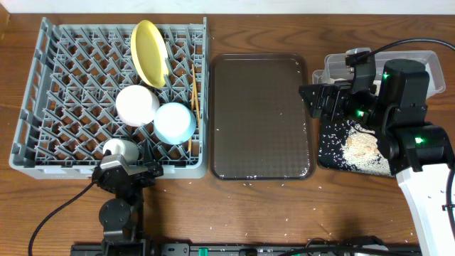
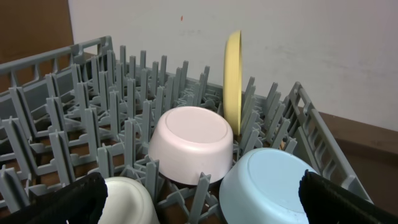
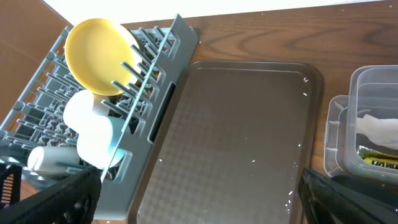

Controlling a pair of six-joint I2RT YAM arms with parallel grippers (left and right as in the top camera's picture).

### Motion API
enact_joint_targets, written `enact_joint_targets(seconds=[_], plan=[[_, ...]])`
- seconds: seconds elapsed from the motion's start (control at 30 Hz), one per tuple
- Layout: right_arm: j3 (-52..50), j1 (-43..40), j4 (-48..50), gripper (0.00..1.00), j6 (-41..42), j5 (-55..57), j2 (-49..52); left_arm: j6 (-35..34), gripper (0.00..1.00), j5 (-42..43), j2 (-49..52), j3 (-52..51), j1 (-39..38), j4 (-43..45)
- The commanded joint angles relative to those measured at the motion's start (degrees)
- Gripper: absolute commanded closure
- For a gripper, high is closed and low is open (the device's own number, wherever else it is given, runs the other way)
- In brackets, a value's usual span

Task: Sort waste into correct bins and load items into the dishwasher

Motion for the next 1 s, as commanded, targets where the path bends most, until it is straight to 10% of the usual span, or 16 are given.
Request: enact_joint_targets(seconds=[0.0, 0.3, 0.67, 0.97], plan=[[0.3, -0.1, 0.0, 0.01, 0.0, 0.2, 0.0, -0.5, 0.01, -0.1, -0.3, -1.0, -0.1, -2.3], [-1.1, 0.0, -5.6, 0.01, -7.2, 16.3, -4.6, -0.5, 0.00, -0.1, -0.3, -1.0, -0.1, -2.3], [-46.3, -0.2, 28.0, 0.01, -10.5, 29.2, -39.9, -0.5, 0.00, -0.1, -0.3, -1.0, -0.1, -2.3], [-62.1, -0.4, 30.1, 0.01, -10.5, 30.4, -66.5, -0.5, 0.00, -0.1, -0.3, -1.0, -0.1, -2.3]])
